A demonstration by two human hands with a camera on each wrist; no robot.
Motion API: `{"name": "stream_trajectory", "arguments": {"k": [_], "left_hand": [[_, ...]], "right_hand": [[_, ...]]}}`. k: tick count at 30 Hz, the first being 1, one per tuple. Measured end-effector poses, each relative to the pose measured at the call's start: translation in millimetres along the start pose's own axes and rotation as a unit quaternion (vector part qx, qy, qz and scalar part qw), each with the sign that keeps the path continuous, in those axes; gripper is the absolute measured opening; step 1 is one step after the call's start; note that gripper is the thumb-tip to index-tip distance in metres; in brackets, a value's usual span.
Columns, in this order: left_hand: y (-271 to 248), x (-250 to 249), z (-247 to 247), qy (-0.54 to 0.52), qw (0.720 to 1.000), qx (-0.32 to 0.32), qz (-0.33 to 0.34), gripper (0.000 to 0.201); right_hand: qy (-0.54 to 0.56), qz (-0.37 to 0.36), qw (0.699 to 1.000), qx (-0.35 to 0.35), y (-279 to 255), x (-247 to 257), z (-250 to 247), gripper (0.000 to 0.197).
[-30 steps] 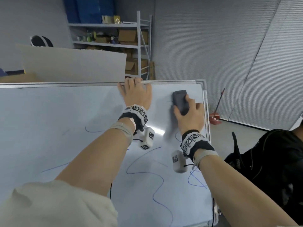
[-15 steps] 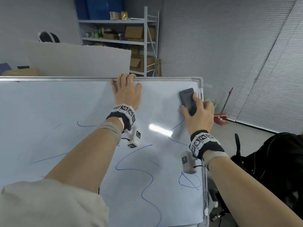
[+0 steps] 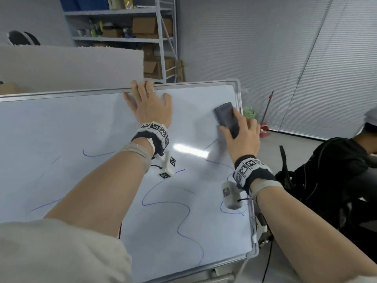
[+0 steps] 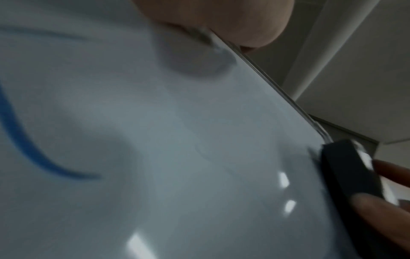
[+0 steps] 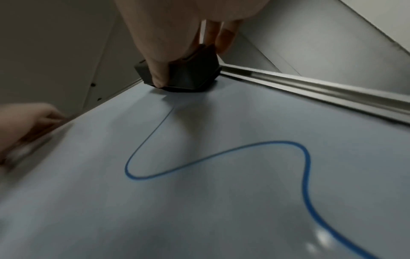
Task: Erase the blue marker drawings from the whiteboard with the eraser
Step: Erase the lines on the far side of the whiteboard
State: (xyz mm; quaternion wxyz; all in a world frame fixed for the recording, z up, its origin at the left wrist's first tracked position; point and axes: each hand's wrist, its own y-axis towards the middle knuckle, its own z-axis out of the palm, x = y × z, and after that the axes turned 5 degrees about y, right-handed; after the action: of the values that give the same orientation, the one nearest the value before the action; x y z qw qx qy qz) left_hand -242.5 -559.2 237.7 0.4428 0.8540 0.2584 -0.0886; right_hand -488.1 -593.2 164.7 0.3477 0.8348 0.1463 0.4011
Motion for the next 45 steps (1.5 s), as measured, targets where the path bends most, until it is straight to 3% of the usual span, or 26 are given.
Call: {"name": "stream_trajectory", "arguments": {"k": [4,8,11,17,27,34,45], "left_hand": [[-31.0,-23.3,11.8,-0.005,0.997,0.046,0.065,0.07],[-63.9,-27.4,22.1,0.007,0.99,0.086,0.114,0.068],[-76.9,-17.1,24.7,0.02,0.985,0.108,0.135,0.067],[-88.6,6.0,17.6,-0.015,0.987,0.123,0.106,0.061],[-97.9,27.5,-0.3,0.03,0.994,0.076,0.068,0.065],[-94.8,28.6,-5.2,0.048,0.988,0.132,0.067,0.079],[-91.0,24.4,-16.3,0.063,0.982,0.17,0.06,0.089]], "right_hand": [[0.017,-0.035,0.996,0.077,-33.1,5.7,1.6,0.06],[-0.008,-0.105,0.986,0.13,-84.0,-1.5,11.7,0.059],[-0.021,-0.095,0.985,0.142,-103.5,-12.2,13.9,0.058],[-0.017,-0.028,0.993,0.116,-86.1,-6.6,4.6,0.059],[0.01,-0.107,0.992,0.071,-76.1,8.5,10.4,0.055],[0.006,-0.082,0.993,0.088,-87.1,11.0,3.4,0.055],[-0.034,-0.051,0.994,0.091,-87.2,22.0,-5.8,0.054]]}}
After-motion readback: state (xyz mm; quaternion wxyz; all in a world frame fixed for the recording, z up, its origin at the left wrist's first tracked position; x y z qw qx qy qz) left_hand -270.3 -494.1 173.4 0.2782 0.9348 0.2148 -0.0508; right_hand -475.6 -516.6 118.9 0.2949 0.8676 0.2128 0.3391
